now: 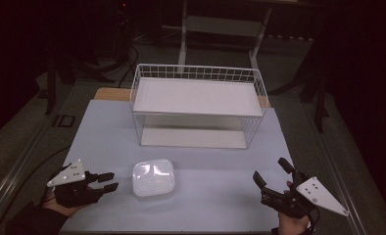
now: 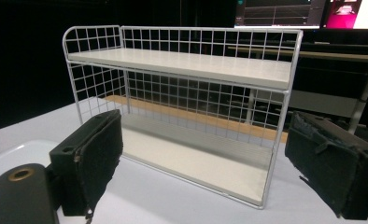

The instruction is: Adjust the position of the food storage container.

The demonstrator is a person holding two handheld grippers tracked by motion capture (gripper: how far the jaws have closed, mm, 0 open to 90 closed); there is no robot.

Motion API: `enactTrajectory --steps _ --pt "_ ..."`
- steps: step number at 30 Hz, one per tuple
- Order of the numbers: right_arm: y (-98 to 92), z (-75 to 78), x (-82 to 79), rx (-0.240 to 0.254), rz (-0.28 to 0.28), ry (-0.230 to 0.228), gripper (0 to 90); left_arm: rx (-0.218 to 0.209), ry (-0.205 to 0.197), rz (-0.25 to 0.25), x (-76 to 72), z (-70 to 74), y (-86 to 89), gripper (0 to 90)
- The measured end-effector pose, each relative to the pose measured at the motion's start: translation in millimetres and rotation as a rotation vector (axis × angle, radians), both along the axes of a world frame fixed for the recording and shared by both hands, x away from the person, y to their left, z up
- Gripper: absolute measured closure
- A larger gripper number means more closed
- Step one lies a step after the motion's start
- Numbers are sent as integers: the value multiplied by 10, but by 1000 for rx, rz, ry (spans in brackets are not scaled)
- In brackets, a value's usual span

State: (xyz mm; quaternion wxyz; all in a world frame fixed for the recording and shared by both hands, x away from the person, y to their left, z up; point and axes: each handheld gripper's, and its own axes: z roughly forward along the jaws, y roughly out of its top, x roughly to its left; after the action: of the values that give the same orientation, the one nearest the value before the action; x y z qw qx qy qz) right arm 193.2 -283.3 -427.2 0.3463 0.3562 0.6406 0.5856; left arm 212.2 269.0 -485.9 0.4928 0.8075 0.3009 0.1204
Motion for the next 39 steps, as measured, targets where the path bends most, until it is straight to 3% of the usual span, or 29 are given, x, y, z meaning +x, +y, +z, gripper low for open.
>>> enactTrajectory --steps 1,2,3,4,5,6,9,14,23,34,39 --pt "0 0 0 0 0 0 111 16 15 -6 16 -45 -9 604" --pt "7 -20 13 -5 2 1 112 30 31 -17 34 -89 -17 688" --pt "7 -20 13 -5 2 1 112 46 47 -15 53 -136 -33 688" --pt "16 -34 22 -7 5 5 112 83 79 -27 94 -223 -61 772" --pt "16 -34 22 -7 5 5 112 83 79 -27 94 -223 -61 778" --pt "23 -42 25 -14 6 10 112 106 109 -36 131 -303 -97 813" --pt "34 -50 25 -21 9 11 112 132 121 -46 162 -367 -145 881" --pt "48 -59 23 -26 15 9 113 184 136 -89 252 -471 -300 891" --pt "51 -76 24 -33 19 16 114 201 134 -106 370 -494 -458 892" --pt "44 -73 22 -33 23 15 114 193 99 -86 512 -451 -643 892" --pt "37 -79 23 -35 24 20 114 188 95 -72 574 -433 -632 892"
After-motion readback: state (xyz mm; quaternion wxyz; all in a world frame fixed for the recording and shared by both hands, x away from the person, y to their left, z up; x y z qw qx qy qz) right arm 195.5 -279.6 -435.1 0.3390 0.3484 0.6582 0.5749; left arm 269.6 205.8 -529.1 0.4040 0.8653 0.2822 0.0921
